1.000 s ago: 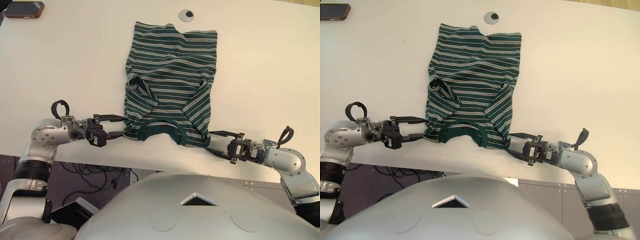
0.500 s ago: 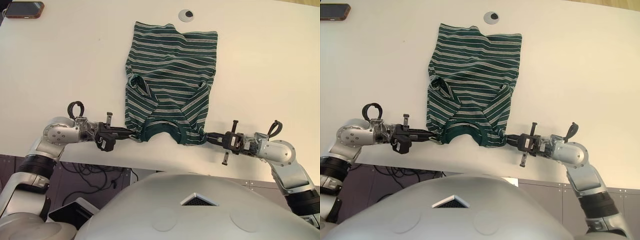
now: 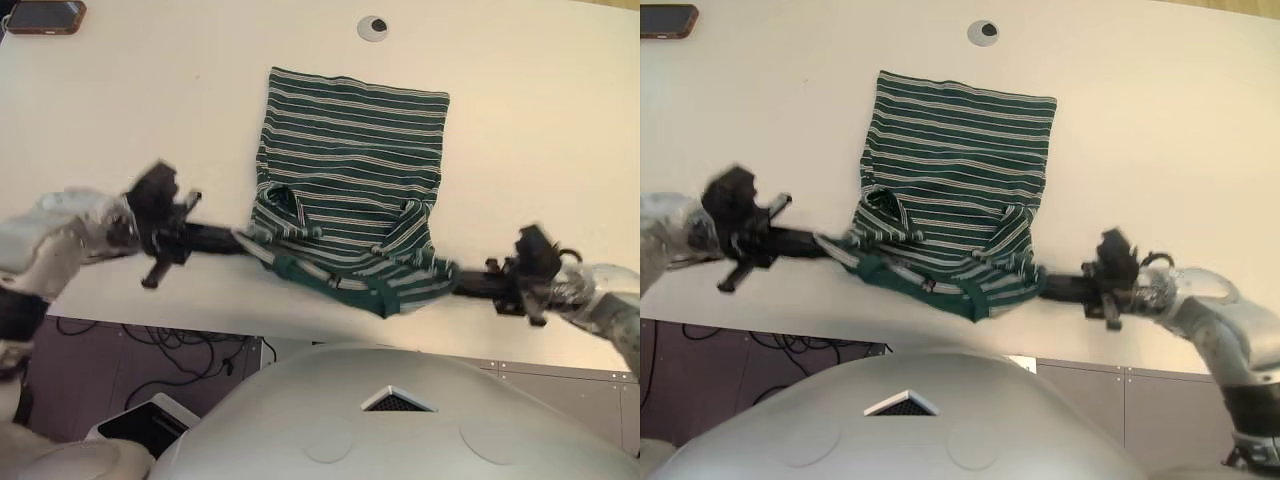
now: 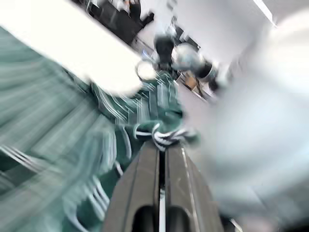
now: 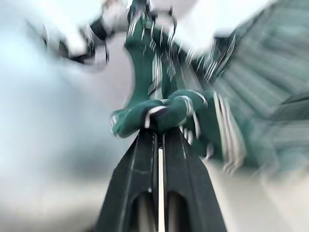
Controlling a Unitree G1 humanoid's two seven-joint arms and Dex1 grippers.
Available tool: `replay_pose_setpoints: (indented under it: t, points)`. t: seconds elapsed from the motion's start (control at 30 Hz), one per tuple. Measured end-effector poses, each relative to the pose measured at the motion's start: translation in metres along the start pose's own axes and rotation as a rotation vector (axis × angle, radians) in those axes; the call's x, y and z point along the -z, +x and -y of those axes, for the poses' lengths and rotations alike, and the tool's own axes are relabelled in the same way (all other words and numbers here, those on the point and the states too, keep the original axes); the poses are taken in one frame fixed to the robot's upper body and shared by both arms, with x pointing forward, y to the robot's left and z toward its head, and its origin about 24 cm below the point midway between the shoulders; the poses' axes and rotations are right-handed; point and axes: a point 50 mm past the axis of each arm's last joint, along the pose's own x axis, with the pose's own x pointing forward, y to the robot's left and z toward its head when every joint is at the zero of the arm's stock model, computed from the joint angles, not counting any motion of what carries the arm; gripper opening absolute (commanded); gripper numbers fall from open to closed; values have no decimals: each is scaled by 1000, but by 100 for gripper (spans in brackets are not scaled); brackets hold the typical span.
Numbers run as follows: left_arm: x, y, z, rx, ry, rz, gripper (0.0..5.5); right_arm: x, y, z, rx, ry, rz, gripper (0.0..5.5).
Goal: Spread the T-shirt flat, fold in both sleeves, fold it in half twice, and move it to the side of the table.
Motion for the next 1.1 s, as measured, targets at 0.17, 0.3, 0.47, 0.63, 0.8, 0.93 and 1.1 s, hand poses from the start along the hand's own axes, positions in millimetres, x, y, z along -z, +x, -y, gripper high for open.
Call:
replay_pose_setpoints:
  t: [0.17, 0.3, 0.47, 0.63, 0.8, 0.93, 1.1]
  points:
    - [-19, 37, -84, -463, 74, 137, 1, -55, 20, 76, 421, -113, 235, 2]
    - [-28, 53, -118, -684, 167, 132, 1, -57, 45, 118, 586, -129, 197, 2]
    - [-19, 66, -141, -921, 272, 6, 26, -42, 52, 159, 794, -104, 114, 28]
    - [-5, 66, -147, -1026, 327, -106, 97, -43, 51, 171, 849, -66, 163, 108]
    - [-19, 56, -147, -1137, 440, -69, 179, -57, 53, 170, 824, -110, 257, 185]
    - [-54, 59, -135, -1010, 642, 30, 179, -74, 68, 154, 719, -502, 112, 185]
    - [-27, 89, -110, -366, 731, -296, 179, -49, 77, 144, 565, -803, -270, 185]
